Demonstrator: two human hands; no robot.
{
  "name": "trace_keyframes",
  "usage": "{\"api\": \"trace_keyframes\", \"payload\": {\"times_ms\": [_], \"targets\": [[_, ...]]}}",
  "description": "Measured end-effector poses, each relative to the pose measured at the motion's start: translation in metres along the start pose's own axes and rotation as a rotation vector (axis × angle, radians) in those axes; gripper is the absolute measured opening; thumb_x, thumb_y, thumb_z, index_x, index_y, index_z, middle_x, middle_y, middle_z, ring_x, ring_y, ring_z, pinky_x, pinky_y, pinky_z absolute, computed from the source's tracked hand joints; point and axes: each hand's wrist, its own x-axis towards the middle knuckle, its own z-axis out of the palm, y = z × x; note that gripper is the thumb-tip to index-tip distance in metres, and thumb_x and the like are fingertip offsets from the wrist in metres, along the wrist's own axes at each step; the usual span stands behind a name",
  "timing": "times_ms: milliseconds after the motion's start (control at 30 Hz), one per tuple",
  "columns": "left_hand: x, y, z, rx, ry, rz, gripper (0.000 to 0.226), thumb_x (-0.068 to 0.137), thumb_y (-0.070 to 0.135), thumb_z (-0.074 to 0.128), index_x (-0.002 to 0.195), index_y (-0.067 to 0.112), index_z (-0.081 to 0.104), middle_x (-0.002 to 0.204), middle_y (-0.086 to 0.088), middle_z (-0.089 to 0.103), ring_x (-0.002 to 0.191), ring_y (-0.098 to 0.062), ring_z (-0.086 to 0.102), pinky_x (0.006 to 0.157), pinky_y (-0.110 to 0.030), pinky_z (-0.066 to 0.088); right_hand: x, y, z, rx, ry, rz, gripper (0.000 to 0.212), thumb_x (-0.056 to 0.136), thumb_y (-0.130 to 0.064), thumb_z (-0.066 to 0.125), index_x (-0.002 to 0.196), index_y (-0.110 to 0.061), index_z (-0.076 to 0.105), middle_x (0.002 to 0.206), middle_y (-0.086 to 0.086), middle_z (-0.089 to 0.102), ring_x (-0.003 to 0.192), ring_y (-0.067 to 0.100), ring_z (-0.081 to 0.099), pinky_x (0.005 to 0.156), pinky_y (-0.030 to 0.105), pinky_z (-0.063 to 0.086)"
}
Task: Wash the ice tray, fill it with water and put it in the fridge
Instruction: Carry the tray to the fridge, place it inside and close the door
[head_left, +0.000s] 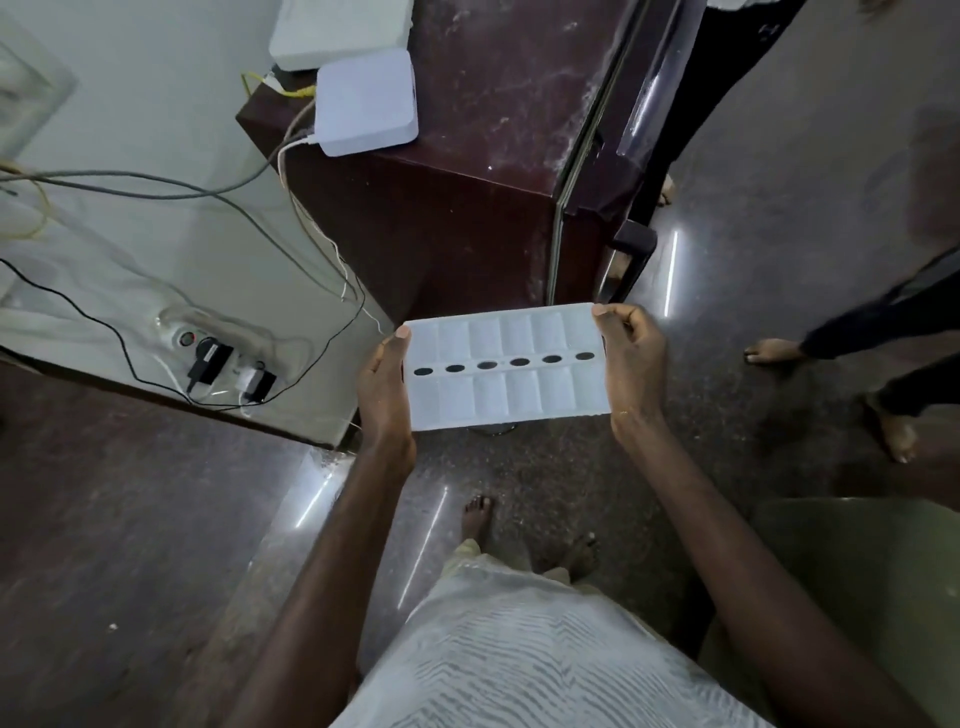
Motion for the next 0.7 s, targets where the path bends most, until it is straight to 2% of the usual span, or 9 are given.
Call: {"api": "trace_keyframes", "payload": {"times_ms": [67, 167, 333, 400, 467, 600, 700], "targets": [[-0.01, -0.005, 0.012, -0.008, 0.022, -0.009, 0.038, 0.102, 0.045, 0.058, 0.119, 0.014, 0.073, 0.109, -0.01, 0.078, 0.095, -0.028, 0.077, 0.07, -0.039, 0.062, 0.008, -0.002, -0.012, -0.003, -0.025, -0.015, 0.019, 0.1, -0.032, 0.064, 0.101, -0.014, 0.069, 0.091, 0.001, 0.072, 0.078, 0.012, 0.066, 0.067, 0.032, 0.054], [-0.023, -0.013, 0.027, -0.03, 0.049, 0.002, 0.038, 0.102, 0.047, 0.057, 0.117, 0.017, 0.074, 0.111, -0.011, 0.078, 0.1, -0.032, 0.076, 0.078, -0.046, 0.063, 0.019, -0.007, -0.027, -0.006, -0.089, -0.045, 0.02, 0.101, -0.032, 0.063, 0.102, -0.012, 0.068, 0.096, 0.006, 0.072, 0.081, 0.016, 0.066, 0.07, 0.036, 0.056], [-0.044, -0.022, 0.039, -0.075, 0.108, 0.03, 0.042, 0.098, 0.052, 0.06, 0.117, 0.017, 0.074, 0.114, -0.012, 0.077, 0.104, -0.035, 0.075, 0.084, -0.053, 0.061, 0.03, -0.012, -0.043, -0.033, -0.162, -0.089, 0.016, 0.098, -0.034, 0.065, 0.094, -0.019, 0.068, 0.086, -0.006, 0.069, 0.08, 0.013, 0.064, 0.072, 0.037, 0.055], [-0.052, -0.025, 0.041, -0.088, 0.124, 0.04, 0.044, 0.097, 0.054, 0.061, 0.117, 0.017, 0.073, 0.114, -0.012, 0.077, 0.105, -0.035, 0.075, 0.086, -0.055, 0.06, 0.031, -0.013, -0.046, -0.042, -0.169, -0.095, 0.015, 0.098, -0.032, 0.065, 0.094, -0.017, 0.069, 0.084, -0.008, 0.067, 0.078, 0.01, 0.062, 0.071, 0.033, 0.052], [-0.058, -0.027, 0.04, -0.093, 0.149, 0.035, 0.045, 0.096, 0.055, 0.061, 0.117, 0.018, 0.073, 0.115, -0.014, 0.076, 0.106, -0.037, 0.074, 0.085, -0.054, 0.06, 0.028, -0.012, -0.047, -0.054, -0.176, -0.082, 0.014, 0.098, -0.032, 0.066, 0.094, -0.019, 0.069, 0.083, -0.009, 0.067, 0.078, 0.008, 0.062, 0.072, 0.031, 0.052], [-0.065, -0.037, 0.034, -0.101, 0.15, 0.027, 0.049, 0.096, 0.056, 0.06, 0.119, 0.014, 0.072, 0.117, -0.018, 0.075, 0.106, -0.041, 0.073, 0.072, -0.046, 0.059, 0.018, -0.003, -0.05, -0.055, -0.175, -0.053, 0.018, 0.095, -0.036, 0.067, 0.097, -0.018, 0.072, 0.087, -0.007, 0.071, 0.083, 0.011, 0.064, 0.081, 0.042, 0.057], [-0.067, -0.043, 0.03, -0.101, 0.155, 0.027, 0.049, 0.096, 0.055, 0.06, 0.119, 0.012, 0.072, 0.119, -0.02, 0.073, 0.107, -0.042, 0.072, 0.076, -0.049, 0.059, 0.011, 0.003, -0.053, -0.065, -0.169, -0.039, 0.021, 0.092, -0.039, 0.066, 0.096, -0.02, 0.073, 0.086, -0.005, 0.072, 0.082, 0.01, 0.064, 0.083, 0.046, 0.057]]}}
